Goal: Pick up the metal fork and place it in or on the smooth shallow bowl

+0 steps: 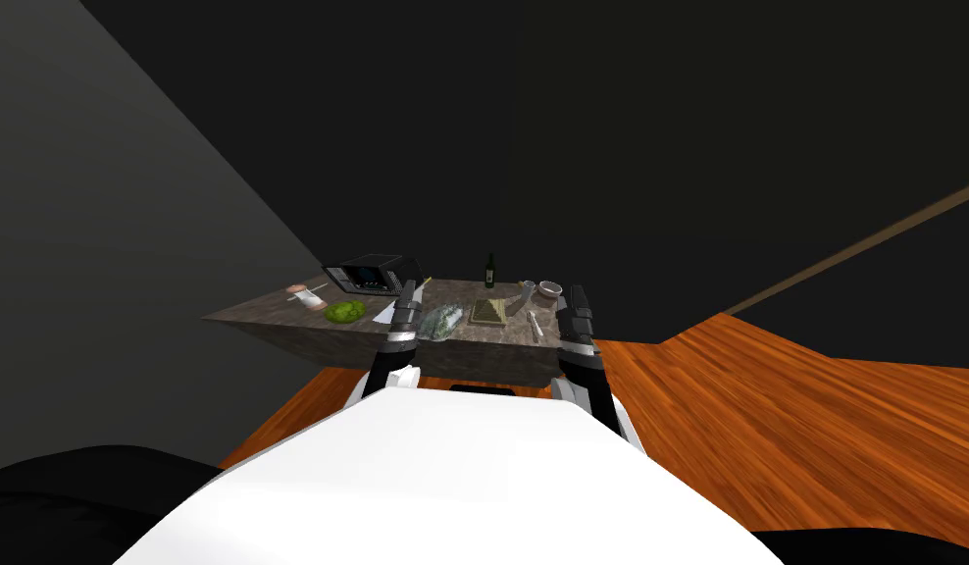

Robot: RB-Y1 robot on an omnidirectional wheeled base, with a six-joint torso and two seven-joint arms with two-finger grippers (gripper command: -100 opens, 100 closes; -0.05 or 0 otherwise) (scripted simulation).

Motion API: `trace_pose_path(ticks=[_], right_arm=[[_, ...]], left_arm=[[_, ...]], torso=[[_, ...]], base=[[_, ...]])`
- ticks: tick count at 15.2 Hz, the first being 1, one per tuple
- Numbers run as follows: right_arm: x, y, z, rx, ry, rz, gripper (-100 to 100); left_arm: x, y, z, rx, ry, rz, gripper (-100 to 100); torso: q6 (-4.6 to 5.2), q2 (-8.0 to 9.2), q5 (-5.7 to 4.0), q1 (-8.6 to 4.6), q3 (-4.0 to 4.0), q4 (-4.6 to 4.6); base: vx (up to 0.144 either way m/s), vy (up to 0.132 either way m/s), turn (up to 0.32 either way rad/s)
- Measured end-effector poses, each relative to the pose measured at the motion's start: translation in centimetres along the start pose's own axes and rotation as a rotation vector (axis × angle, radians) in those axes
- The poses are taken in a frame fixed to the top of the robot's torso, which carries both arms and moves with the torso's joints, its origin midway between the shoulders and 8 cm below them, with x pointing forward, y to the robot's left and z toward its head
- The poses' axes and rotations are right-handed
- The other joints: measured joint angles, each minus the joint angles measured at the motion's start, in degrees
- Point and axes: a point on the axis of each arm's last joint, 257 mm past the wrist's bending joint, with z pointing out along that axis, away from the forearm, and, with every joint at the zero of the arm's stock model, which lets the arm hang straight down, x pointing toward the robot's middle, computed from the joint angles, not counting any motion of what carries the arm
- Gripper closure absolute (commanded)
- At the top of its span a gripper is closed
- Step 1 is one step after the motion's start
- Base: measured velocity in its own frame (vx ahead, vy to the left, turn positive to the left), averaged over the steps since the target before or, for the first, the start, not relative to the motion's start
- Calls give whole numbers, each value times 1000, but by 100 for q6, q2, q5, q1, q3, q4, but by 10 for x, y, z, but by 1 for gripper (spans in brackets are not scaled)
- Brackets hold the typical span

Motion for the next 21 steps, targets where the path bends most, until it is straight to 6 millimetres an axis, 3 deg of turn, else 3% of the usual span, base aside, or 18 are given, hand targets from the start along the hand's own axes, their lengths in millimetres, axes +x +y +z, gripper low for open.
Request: trace_pose_path(ticks=[3,10,21], right_arm=[[3,-5,-2,17,48,-42,-100],[3,-44,-12,127,164,-188,-100],[-31,-122,-39,388,276,-412,-100]], left_arm=[[0,0,0,0,0,0,0],[0,0,0,0,0,0,0],[0,0,0,0,0,0,0]], torso=[[0,7,-1,-8,4,1],[-1,15,-4,-19,9,3],[-3,10,-3,-11,6,2]], base=[[-23,-16,28],[-33,-31,49],[-31,-27,112]])
